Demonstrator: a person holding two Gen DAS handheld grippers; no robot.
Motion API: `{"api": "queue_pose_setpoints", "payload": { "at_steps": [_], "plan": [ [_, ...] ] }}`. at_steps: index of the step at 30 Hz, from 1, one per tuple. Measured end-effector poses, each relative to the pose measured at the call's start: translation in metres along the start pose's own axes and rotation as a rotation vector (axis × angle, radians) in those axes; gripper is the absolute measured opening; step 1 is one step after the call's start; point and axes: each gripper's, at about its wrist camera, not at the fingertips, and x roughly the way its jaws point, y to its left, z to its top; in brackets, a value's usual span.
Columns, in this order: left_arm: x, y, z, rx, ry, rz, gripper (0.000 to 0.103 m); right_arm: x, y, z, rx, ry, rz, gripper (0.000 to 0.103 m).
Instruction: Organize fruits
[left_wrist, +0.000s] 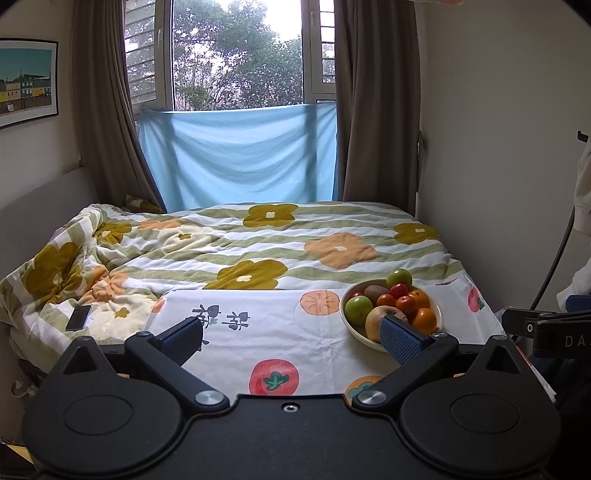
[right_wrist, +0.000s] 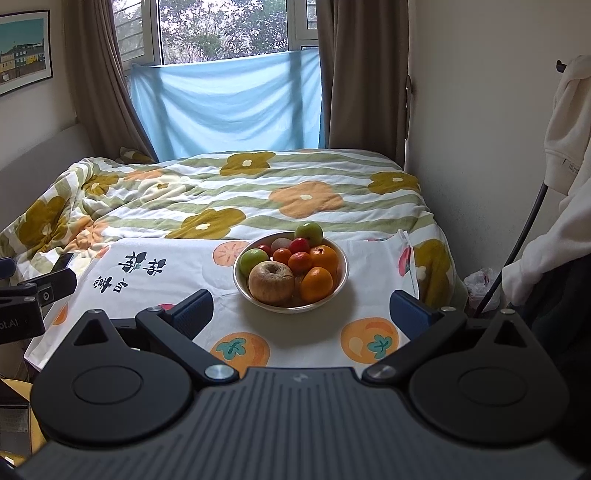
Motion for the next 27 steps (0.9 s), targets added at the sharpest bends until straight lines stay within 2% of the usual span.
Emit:
{"api": "queue_pose_setpoints", "payload": {
  "at_steps": [17, 23, 27],
  "plan": [
    [-0.003, 0.008, -0.001, -0.026, 0.005, -0.010, 0.103, 0.003, 0.002, -0.002, -0.005, 0.013, 0.005, 0.103],
    [-0.001, 0.009, -0.004, -0.008, 0.013, 0.028, 0.103, 0.003, 0.006, -0.004, 0.000, 0.017, 0.010, 0.103],
    [0.003, 0.016, -0.008, -0.017, 0.016, 0.027, 0.103, 0.008, 0.010, -0.005, 0.000, 0.025, 0.013, 0.103]
  ]
}}
